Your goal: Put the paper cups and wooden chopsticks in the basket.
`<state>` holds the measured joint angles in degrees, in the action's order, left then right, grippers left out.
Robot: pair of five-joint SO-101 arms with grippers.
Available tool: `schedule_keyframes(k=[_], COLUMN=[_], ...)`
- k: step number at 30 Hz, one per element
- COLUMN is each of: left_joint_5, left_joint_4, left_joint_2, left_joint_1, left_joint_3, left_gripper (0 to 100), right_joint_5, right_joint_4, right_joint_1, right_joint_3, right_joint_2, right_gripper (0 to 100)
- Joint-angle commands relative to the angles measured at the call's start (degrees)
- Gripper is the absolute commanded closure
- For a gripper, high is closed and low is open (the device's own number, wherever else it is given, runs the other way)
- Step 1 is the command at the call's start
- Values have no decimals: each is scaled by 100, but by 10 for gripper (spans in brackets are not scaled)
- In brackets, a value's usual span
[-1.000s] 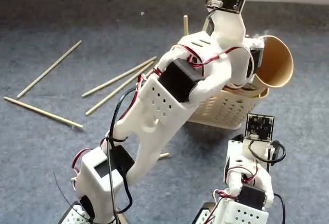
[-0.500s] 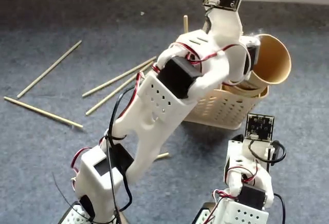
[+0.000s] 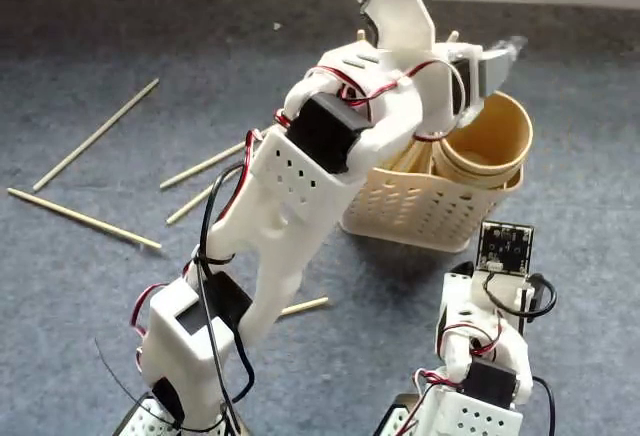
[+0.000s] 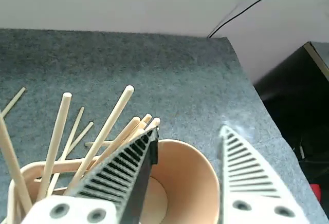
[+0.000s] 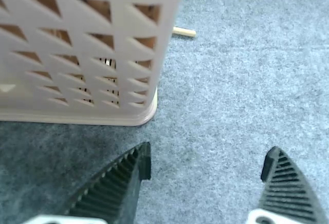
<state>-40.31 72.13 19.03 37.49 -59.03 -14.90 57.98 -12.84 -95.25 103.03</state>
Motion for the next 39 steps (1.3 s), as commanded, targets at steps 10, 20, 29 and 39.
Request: schedule_keyframes(k=[10, 20, 29, 39], left_joint_5=[1582, 4308, 4633, 4308], left_joint_4=[1644, 2673, 9, -457], left_joint_2=[-822, -857, -734, -743], left_joint_1=[-2387, -4453, -3275, -3020], left_joint_3=[-1666, 2738, 6466, 7125], left_gripper=[761, 769, 768, 768], right_joint_5=[-88, -88, -88, -88], right_joint_4=[-48, -22, -22, -31], right_joint_1=[22, 40, 22, 31], right_joint_3=[-585, -585, -585, -585], right_joint_2=[13, 13, 13, 13], right_gripper=[663, 663, 663, 663])
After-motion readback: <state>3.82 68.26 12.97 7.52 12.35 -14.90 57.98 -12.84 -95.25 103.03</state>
